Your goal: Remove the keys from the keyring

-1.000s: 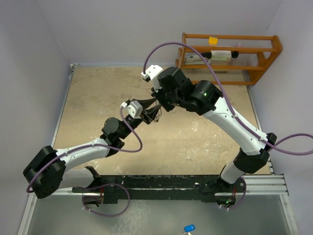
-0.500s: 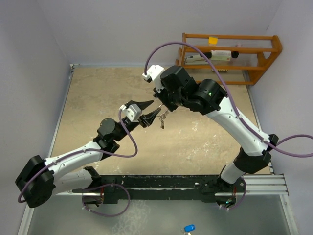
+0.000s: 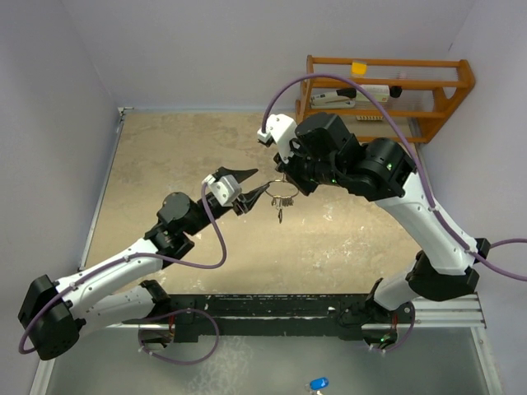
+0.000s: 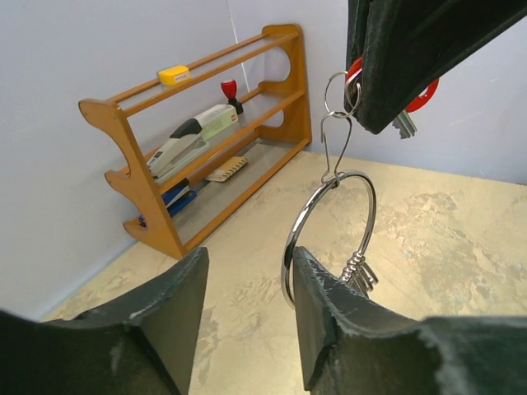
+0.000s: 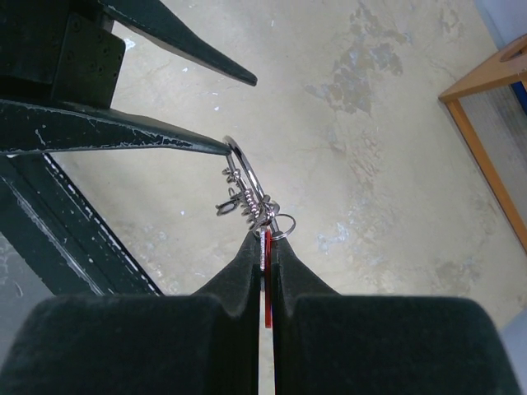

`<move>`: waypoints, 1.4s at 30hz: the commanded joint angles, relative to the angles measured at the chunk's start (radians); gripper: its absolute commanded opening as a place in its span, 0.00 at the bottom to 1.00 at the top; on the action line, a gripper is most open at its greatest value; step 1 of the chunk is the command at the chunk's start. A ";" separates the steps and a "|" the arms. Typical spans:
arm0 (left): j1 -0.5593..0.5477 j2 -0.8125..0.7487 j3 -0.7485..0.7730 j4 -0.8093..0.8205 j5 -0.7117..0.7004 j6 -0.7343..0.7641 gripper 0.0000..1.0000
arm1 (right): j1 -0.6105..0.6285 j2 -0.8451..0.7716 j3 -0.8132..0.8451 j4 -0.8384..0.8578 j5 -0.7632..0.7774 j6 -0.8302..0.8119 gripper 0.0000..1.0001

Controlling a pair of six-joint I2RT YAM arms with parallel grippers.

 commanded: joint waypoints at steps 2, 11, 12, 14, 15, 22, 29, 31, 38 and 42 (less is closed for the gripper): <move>0.005 -0.019 0.072 -0.034 0.110 -0.011 0.39 | 0.002 -0.018 0.008 0.011 -0.024 -0.002 0.00; 0.005 0.028 0.070 0.106 0.303 -0.137 0.59 | 0.002 -0.006 0.015 0.035 -0.025 0.013 0.00; 0.004 0.029 0.062 0.131 0.304 -0.146 0.60 | 0.002 -0.005 0.011 0.038 -0.026 0.013 0.00; 0.004 0.035 0.052 0.168 0.302 -0.160 0.61 | 0.001 -0.001 0.009 0.041 -0.028 0.015 0.00; 0.004 0.038 0.050 0.177 0.298 -0.162 0.61 | 0.003 0.001 0.008 0.041 -0.028 0.015 0.00; 0.004 0.080 0.018 0.256 0.276 -0.175 0.64 | 0.002 0.014 0.002 0.048 -0.039 0.009 0.00; 0.004 0.109 -0.003 0.291 0.259 -0.168 0.66 | 0.002 0.013 0.002 0.053 -0.041 0.004 0.00; 0.004 0.110 -0.011 0.292 0.241 -0.156 0.66 | 0.002 0.010 -0.001 0.054 -0.043 0.003 0.00; 0.004 0.076 -0.034 0.272 0.147 -0.093 0.69 | 0.002 0.007 -0.009 0.056 -0.043 0.003 0.00; 0.006 0.079 -0.031 0.278 0.133 -0.104 0.69 | 0.002 0.006 -0.010 0.061 -0.042 0.003 0.00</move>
